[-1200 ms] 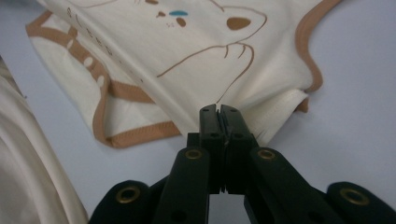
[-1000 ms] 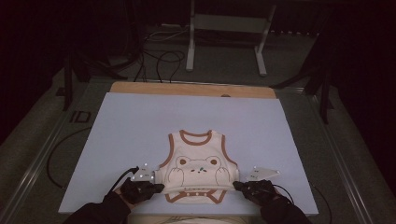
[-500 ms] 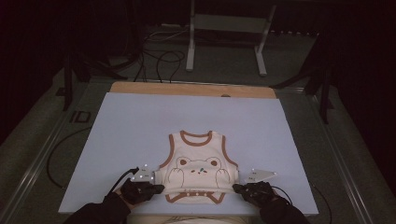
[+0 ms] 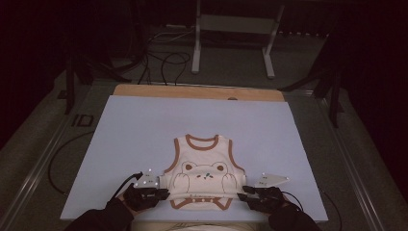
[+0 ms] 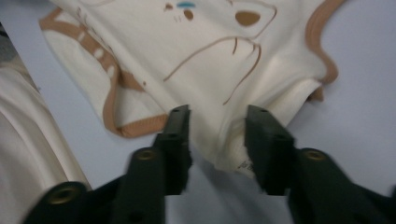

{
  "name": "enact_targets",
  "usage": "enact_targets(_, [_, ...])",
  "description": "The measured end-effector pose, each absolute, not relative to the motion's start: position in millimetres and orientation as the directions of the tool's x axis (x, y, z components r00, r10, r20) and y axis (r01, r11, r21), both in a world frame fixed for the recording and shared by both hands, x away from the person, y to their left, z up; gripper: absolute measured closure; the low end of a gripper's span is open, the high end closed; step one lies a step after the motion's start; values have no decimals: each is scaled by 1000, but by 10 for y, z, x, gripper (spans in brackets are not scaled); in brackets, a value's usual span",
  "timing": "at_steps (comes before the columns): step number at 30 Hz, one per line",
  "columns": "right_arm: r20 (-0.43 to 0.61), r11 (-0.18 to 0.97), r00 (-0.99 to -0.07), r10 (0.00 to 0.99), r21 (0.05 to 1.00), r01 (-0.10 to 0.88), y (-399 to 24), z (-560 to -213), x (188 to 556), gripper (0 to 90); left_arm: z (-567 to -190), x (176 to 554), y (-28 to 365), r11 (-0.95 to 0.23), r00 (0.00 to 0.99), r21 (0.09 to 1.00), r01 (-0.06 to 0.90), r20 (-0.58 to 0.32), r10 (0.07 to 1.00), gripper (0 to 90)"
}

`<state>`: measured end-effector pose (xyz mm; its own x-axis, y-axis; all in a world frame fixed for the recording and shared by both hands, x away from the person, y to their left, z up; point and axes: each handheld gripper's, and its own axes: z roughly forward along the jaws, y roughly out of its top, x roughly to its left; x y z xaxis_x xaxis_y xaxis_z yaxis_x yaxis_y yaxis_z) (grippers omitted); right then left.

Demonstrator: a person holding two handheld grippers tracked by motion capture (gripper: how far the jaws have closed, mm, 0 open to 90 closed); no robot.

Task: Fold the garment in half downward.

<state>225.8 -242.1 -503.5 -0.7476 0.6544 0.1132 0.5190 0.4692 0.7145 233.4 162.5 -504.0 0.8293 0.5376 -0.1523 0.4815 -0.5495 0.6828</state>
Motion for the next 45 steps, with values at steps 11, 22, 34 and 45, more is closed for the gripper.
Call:
enact_targets(11, [122, 434, -750, 650, 751, 497, -2409, -4915, 2254, 267, -4915, 2338, 1678, -527, 823, 703, 478, -150, 547, 469])
enact_targets(22, [132, 389, -753, 645, 791, 472, -2431, -4758, 2286, 126, -4746, 2419, 1740, -507, 850, 742, 438, -158, 503, 163])
enact_targets(34, [69, 392, -762, 644, 826, 406, -2469, -4455, 2437, 105, -4551, 2540, 1777, -512, 876, 768, 384, -128, 465, 5])
enact_targets(45, [24, 413, -784, 620, 840, 352, -2369, -4274, 2653, 106, -4345, 2744, 1716, -532, 893, 775, 340, -89, 440, 1])
